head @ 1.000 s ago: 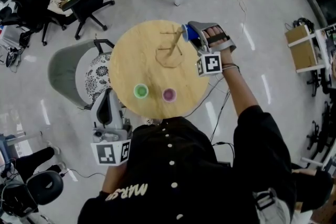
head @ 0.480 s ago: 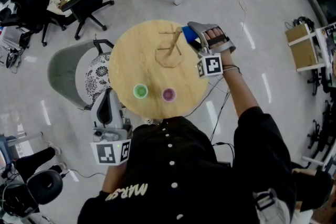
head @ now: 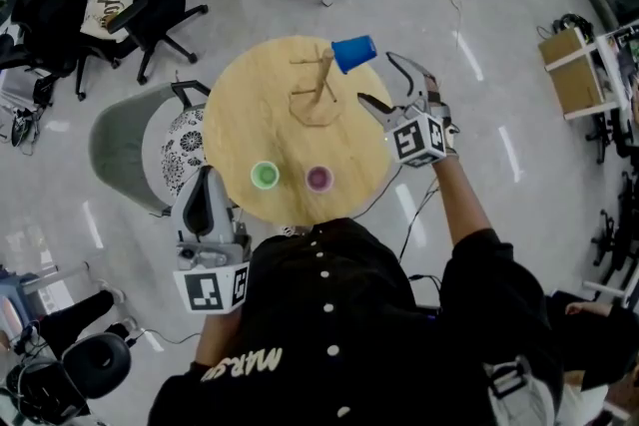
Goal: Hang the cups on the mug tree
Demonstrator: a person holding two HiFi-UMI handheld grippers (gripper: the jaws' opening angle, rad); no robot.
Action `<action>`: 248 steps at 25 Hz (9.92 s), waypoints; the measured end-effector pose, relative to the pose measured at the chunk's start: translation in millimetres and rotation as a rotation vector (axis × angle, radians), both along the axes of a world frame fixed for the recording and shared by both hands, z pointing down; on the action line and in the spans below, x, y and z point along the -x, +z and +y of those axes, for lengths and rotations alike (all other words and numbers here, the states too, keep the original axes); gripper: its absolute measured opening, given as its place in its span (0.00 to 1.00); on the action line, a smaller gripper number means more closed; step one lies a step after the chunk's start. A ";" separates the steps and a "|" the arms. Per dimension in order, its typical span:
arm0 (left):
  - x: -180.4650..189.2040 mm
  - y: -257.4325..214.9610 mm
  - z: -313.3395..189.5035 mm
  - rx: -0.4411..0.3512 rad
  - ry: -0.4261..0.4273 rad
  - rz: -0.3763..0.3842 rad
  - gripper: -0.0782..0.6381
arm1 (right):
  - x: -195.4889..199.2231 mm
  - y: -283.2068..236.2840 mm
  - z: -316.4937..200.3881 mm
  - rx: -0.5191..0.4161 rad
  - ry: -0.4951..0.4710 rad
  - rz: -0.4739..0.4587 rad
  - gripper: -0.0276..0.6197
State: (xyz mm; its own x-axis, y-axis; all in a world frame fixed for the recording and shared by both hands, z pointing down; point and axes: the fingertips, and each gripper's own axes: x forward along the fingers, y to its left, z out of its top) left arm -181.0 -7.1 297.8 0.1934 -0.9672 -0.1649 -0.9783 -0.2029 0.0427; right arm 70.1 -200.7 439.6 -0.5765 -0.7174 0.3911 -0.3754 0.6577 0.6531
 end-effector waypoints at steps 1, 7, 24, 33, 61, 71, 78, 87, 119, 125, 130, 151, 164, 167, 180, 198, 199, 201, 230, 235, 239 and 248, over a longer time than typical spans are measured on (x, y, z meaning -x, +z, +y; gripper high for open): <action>-2.0 0.4 -1.1 -0.001 0.005 -0.001 0.10 | -5.9 -2.6 8.5 0.065 0.031 -0.125 0.69; -12.4 8.6 -7.5 0.014 0.036 -0.008 0.10 | -24.2 22.3 52.2 0.271 0.124 -0.382 0.68; -36.8 40.0 -21.9 0.109 0.068 -0.015 0.10 | 19.4 172.1 173.7 0.661 0.059 -0.477 0.71; -34.6 65.2 -28.4 0.153 0.064 -0.004 0.10 | 39.6 248.2 201.0 0.748 0.050 -0.379 0.72; -18.1 81.8 -18.7 0.179 0.046 0.018 0.10 | 54.7 285.5 140.5 0.629 0.277 -0.329 0.46; -21.6 48.3 -9.8 0.101 0.062 0.005 0.10 | 47.0 207.6 58.7 0.519 0.374 -0.313 0.45; -23.1 32.7 -4.8 0.062 0.072 0.016 0.10 | 47.1 153.6 37.9 0.438 0.387 -0.349 0.45; -24.7 32.5 -4.2 0.060 0.069 0.024 0.10 | 37.5 114.8 36.8 0.305 0.409 -0.361 0.45; -26.0 36.1 -3.8 0.074 0.045 0.020 0.10 | 69.5 116.9 7.3 0.256 0.351 -0.319 0.46; -17.9 38.2 -7.8 0.079 0.043 0.021 0.10 | 78.5 119.0 9.1 0.267 0.329 -0.333 0.55; -15.5 37.9 -11.5 0.078 0.044 0.023 0.10 | 78.5 110.0 13.6 0.265 0.322 -0.361 0.58; 16.2 68.9 -4.3 0.139 -0.051 0.026 0.10 | 150.4 165.3 177.7 0.533 0.007 -0.427 0.69; 57.8 146.4 13.7 0.253 -0.145 0.044 0.10 | 234.7 324.5 180.9 0.650 -0.129 -0.238 0.73; 66.2 160.3 19.1 0.278 -0.173 0.052 0.10 | 245.8 344.8 180.2 0.664 -0.133 -0.219 0.73; 80.0 173.5 28.9 0.307 -0.228 0.071 0.10 | 274.7 353.0 163.5 0.669 -0.113 -0.226 0.49; 43.8 91.3 8.3 0.160 -0.113 0.050 0.10 | 272.0 149.9 59.3 0.833 0.186 -0.999 0.48; 40.7 86.4 7.4 0.151 -0.101 0.047 0.10 | 269.8 137.3 53.2 0.849 0.197 -1.055 0.48; 34.1 77.7 6.7 0.136 -0.079 0.042 0.10 | 264.1 114.6 41.8 0.874 0.219 -1.152 0.48; -34.4 33.3 1.4 0.058 0.084 -0.002 0.10 | 145.7 19.2 -28.1 1.155 0.242 -2.117 0.47; -42.6 33.3 -1.2 0.061 0.099 -0.006 0.10 | 139.9 20.3 -29.3 1.226 0.213 -2.221 0.47; -46.3 32.0 -3.3 0.059 0.102 -0.008 0.10 | 137.6 19.9 -28.5 1.239 0.199 -2.226 0.48; -45.2 30.6 -7.1 0.069 0.098 -0.003 0.10 | 142.4 18.3 -29.8 1.270 0.175 -2.233 0.63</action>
State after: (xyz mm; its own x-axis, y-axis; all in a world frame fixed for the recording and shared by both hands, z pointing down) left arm -135.8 -14.2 328.3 0.2877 -0.9527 -0.0976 -0.9542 -0.2939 0.0568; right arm -72.3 -230.5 457.9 -0.5182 -0.8041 -0.2914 0.2981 0.1495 -0.9427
